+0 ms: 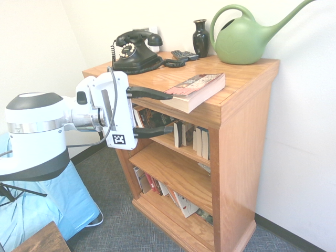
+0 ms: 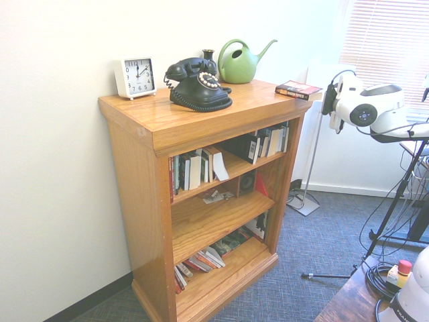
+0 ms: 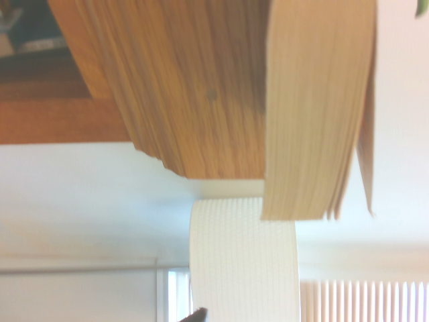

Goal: Organize the shelf

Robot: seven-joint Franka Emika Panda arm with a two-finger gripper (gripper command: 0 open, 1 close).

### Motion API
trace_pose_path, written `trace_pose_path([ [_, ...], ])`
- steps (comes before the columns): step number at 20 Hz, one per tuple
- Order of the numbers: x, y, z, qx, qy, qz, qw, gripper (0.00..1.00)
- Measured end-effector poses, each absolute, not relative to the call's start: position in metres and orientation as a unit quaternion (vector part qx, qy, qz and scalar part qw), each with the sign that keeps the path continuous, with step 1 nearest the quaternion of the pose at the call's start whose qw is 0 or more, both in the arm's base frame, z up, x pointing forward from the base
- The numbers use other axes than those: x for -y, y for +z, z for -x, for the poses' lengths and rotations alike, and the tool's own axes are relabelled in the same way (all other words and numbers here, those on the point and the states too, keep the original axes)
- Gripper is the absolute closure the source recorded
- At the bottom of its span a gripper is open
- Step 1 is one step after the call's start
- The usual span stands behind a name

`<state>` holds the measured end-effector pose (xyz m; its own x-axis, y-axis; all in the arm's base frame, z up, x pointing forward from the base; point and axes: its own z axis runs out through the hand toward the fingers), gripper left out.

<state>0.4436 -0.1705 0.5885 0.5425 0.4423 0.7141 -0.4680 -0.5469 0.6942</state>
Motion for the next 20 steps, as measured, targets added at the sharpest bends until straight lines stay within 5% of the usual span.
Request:
trace_pose_path([
  [20, 0.182, 0.607, -0.493, -0.144, 0.551, -0.715, 0.406, 0.0],
])
